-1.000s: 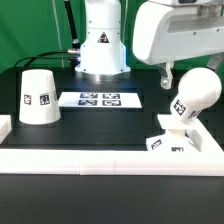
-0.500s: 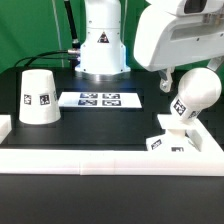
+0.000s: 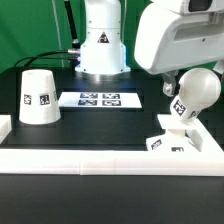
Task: Assemble lamp
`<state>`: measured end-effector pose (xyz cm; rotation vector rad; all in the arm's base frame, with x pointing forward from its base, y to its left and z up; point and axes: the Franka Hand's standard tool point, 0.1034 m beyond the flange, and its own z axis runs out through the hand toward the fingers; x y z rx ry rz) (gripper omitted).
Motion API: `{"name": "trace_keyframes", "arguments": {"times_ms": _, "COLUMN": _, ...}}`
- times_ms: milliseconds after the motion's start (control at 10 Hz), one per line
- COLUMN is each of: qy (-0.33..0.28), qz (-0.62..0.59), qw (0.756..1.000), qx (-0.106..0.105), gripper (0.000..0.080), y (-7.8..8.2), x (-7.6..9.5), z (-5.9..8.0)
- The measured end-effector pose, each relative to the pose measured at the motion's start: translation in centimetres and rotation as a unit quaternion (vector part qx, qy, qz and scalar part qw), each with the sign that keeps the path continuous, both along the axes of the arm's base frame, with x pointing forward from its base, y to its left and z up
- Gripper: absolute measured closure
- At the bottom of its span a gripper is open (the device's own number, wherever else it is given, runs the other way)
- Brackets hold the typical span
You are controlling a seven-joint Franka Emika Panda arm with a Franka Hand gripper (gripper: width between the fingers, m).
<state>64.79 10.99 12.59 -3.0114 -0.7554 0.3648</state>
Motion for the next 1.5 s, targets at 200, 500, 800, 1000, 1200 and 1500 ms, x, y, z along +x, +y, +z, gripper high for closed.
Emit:
{"name": "trace_keyframes", "arguments": {"times_ms": 200, "qy": 0.002, "qz": -0.002, "qw": 1.000, "qx": -0.001, "gripper": 0.0101, "y": 0.3, "x": 0.0, "z": -0.3}}
{"name": "trace_keyframes", "arguments": {"times_ms": 500, "qy": 0.004, "qz": -0.003, "qw": 1.000, "qx": -0.002, "gripper": 0.0222, "y": 0.0, "x": 0.0, "z": -0.4}}
{"name": "trace_keyframes", "arguments": {"times_ms": 800, "qy": 0.001, "qz": -0.004, "qw": 1.000, "qx": -0.001, "gripper": 0.0222, "y": -0.5, "x": -0.1, "z": -0.3}}
{"name": "trace_keyframes", "arguments": {"times_ms": 1000, "qy": -0.019, "qz": 0.001, "qw": 1.000, "qx": 0.005, "gripper": 0.0222, "y": -0.9, "x": -0.2, "z": 0.1}}
{"name": "trace_keyframes", "arguments": {"times_ms": 1200, "qy": -0.050, "qz": 0.015, "qw": 0.999, "qx": 0.014, "gripper": 0.0220, "y": -1.5, "x": -1.1, "z": 0.2}}
{"name": "trace_keyframes", "arguments": {"times_ms": 1500, "qy": -0.046, "qz": 0.015, "qw": 0.999, "qx": 0.013, "gripper": 0.0220, "y": -1.4, "x": -1.1, "z": -0.1}}
